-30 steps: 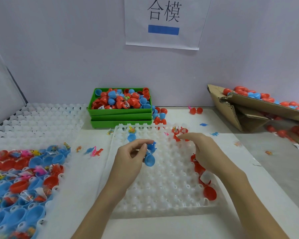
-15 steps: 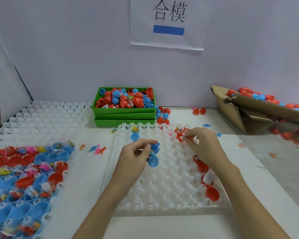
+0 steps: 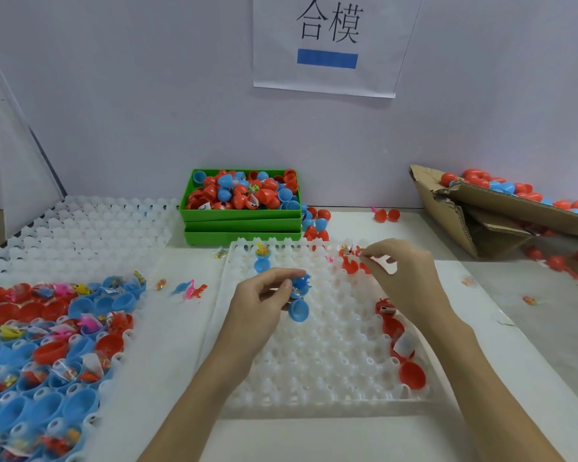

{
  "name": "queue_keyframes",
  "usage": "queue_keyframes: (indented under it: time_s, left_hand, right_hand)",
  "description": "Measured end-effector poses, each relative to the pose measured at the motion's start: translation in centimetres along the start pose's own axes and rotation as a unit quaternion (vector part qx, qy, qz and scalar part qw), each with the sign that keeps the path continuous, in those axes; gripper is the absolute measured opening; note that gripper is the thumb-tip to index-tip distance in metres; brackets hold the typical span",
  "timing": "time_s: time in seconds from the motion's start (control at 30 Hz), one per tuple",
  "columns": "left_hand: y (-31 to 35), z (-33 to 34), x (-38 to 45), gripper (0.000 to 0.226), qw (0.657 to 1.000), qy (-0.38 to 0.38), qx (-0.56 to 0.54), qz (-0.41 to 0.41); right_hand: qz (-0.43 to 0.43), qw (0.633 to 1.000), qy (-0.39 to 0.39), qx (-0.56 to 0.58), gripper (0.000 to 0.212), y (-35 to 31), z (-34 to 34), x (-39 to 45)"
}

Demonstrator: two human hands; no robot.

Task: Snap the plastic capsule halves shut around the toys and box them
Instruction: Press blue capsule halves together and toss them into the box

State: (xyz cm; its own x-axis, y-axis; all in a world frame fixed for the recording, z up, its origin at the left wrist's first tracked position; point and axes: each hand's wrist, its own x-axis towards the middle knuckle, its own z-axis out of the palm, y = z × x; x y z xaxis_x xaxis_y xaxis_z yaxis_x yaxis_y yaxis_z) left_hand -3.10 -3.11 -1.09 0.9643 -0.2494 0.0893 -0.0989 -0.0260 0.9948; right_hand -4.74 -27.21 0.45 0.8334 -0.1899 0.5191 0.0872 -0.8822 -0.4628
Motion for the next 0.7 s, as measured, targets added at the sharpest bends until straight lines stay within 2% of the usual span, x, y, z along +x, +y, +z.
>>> queue_keyframes:
  time_s: [0.1,0.17,0.23,0.3,0.43,0.7]
  left_hand:
    - [0.1,0.0,-0.1,0.032,1.000,-0.013,-0.006,0.000]
    - [0.2,0.1,-0.1,0.033,1.000,-0.020,-0.004,0.005]
    - [0.2,0.2,-0.2,0.033,1.000,-0.021,0.000,0.011]
    - [0.2,0.3,-0.2,0.033,1.000,-0.018,0.005,0.019]
    - [0.1,0.3,-0.2,0.030,0.999,-0.021,0.015,0.031]
    - [0.2,0.4,-0.3,0.030,0.998,-0.037,0.028,0.038]
  right_hand:
    - [0.012,0.992,0.040,0.117,0.009,-1.6,-1.0,-0.7]
    - [0.008,0.979,0.011,0.204,0.009,-3.0,-1.3,-1.2]
    - [-0.003,0.970,-0.029,0.240,0.009,-4.3,-0.9,-1.6]
    - [-0.022,0.974,-0.044,0.222,0.008,-5.1,-0.3,-1.9]
    - [-0.081,0.987,-0.026,0.134,0.007,-5.7,0.6,-2.5]
    - [-0.125,0.990,-0.043,0.051,0.010,-6.1,1.2,-2.9]
